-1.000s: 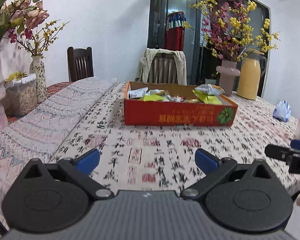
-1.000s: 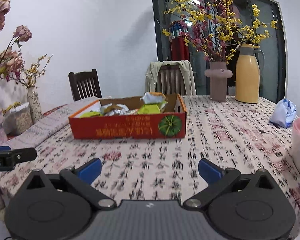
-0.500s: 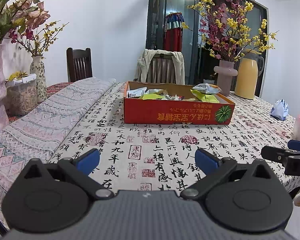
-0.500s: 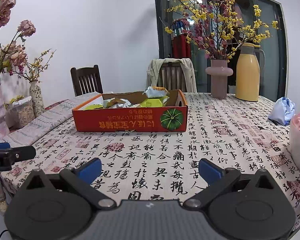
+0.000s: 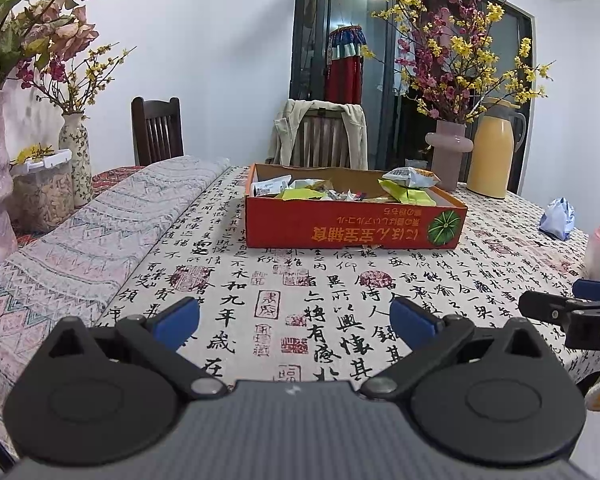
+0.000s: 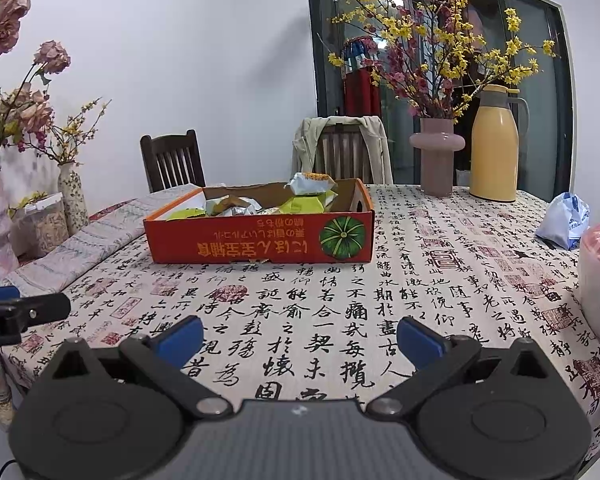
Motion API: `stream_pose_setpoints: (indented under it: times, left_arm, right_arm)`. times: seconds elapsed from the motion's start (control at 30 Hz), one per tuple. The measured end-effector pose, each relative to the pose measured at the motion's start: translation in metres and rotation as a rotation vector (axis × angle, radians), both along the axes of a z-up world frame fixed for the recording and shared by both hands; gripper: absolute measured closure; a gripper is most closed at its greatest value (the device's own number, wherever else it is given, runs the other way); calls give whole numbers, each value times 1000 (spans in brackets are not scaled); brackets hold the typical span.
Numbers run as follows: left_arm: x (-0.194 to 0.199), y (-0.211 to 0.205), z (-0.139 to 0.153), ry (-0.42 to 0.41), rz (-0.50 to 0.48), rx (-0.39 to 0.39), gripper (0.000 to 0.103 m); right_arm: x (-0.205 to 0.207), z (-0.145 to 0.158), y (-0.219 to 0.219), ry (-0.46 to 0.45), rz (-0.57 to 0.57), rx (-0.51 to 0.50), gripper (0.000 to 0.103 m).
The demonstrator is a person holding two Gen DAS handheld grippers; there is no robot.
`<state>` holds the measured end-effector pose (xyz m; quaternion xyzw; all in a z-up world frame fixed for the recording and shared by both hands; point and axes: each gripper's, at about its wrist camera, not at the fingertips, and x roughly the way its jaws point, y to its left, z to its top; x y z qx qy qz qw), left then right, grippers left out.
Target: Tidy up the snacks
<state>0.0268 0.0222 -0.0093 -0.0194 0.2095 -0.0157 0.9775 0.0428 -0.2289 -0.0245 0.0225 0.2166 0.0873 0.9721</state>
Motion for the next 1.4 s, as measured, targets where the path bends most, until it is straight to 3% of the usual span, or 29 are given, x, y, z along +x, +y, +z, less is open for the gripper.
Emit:
stream_pose_setpoints:
  times: [1.4]
  left_arm:
    - [0,0,0,1,1,0,0]
  right_arm:
    - [-1,-3,-1,6,-2,1,0]
